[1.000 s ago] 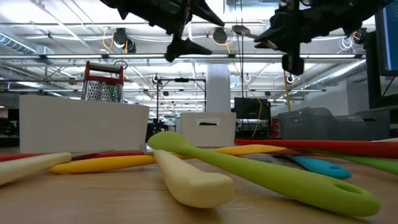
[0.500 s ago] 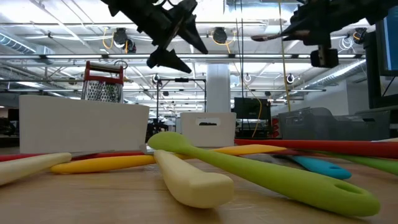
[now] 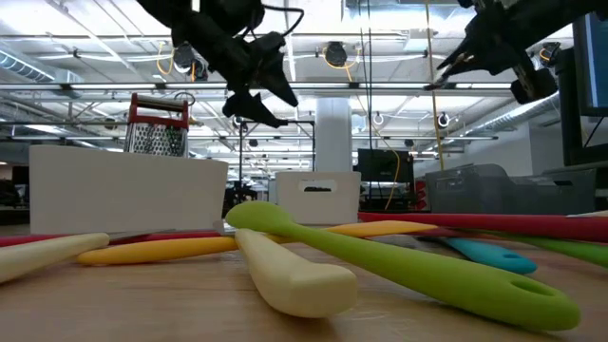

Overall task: Pick & Place Kitchen Items
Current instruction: Put the brown serving spoon into the black bin

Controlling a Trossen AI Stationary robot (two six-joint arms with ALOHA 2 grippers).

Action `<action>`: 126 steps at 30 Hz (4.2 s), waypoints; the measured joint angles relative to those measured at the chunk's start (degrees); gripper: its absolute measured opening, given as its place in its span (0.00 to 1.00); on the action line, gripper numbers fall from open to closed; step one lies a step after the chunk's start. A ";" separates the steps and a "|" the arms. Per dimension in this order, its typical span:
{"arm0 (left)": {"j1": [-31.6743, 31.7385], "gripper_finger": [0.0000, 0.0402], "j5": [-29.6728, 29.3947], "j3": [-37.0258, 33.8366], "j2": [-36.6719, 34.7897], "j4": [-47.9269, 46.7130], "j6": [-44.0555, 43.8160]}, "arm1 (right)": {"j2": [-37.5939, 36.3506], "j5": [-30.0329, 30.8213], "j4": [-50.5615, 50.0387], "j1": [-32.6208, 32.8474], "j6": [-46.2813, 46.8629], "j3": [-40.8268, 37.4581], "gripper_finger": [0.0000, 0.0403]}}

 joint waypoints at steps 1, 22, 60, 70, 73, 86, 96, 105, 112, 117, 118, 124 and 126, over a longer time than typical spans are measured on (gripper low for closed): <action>0.97 0.85 1.34 -0.02 0.00 0.06 1.09 | 0.19 2.31 0.06 1.26 1.98 0.00 0.04; 13.32 0.85 17.78 -0.02 0.00 1.30 14.67 | 13.97 32.19 4.45 22.68 39.40 0.00 0.04; 13.32 0.85 23.73 -0.01 0.02 1.48 17.38 | 25.07 49.87 49.19 19.52 40.50 -16.05 0.05; 13.32 0.85 23.77 0.00 0.02 1.46 17.24 | 25.09 53.25 55.87 19.50 40.41 -20.00 0.05; 13.32 0.85 23.80 0.00 0.02 1.48 17.24 | 25.11 53.43 55.87 19.50 40.41 -20.45 0.05; 13.34 0.85 23.78 0.00 0.02 1.46 17.39 | 25.13 57.74 56.22 19.61 39.52 -19.04 0.05; 13.38 0.85 23.77 -0.02 0.03 1.48 17.56 | 25.09 57.59 56.78 22.04 40.02 -19.15 0.06; 13.38 0.85 23.77 -0.01 0.04 1.52 17.73 | 25.11 57.67 58.22 20.48 40.26 -22.61 0.06; 13.37 0.85 23.77 0.00 0.04 1.52 17.32 | 25.09 56.27 60.60 19.53 40.56 -25.52 0.06; 13.38 0.85 23.77 -0.02 0.04 1.52 16.95 | 25.11 55.80 60.71 18.76 40.94 -26.34 0.06; 13.38 0.85 23.77 -0.01 0.04 1.52 16.95 | 25.11 55.80 60.66 18.59 40.91 -26.34 0.06; 13.38 0.85 23.77 0.00 0.04 1.52 16.78 | 25.11 55.08 59.85 18.47 39.50 -26.34 0.13; 13.36 0.85 23.77 0.00 0.04 1.52 16.77 | 25.11 54.08 59.19 18.41 39.50 -26.35 0.15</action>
